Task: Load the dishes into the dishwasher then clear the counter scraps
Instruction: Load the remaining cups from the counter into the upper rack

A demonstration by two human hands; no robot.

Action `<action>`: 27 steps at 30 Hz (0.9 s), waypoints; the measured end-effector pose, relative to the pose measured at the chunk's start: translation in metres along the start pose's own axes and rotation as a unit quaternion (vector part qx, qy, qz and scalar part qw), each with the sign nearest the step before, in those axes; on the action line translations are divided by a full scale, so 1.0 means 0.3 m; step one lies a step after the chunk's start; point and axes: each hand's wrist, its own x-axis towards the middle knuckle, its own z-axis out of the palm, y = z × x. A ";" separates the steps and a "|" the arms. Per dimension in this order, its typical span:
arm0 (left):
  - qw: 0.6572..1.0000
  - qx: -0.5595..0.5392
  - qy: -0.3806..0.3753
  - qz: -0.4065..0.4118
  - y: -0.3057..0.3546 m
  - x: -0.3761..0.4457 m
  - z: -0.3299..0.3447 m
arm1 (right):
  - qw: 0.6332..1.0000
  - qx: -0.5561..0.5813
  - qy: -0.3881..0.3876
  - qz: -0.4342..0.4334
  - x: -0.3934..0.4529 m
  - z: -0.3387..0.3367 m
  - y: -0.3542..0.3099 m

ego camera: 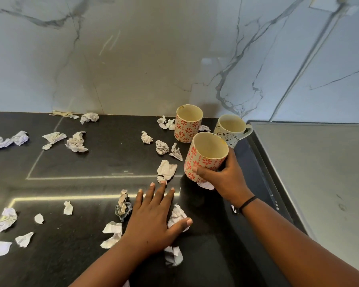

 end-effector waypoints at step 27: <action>0.745 -0.571 -0.268 0.218 1.038 -0.115 -0.108 | 0.877 0.422 0.190 0.127 -1.089 -0.654 -0.003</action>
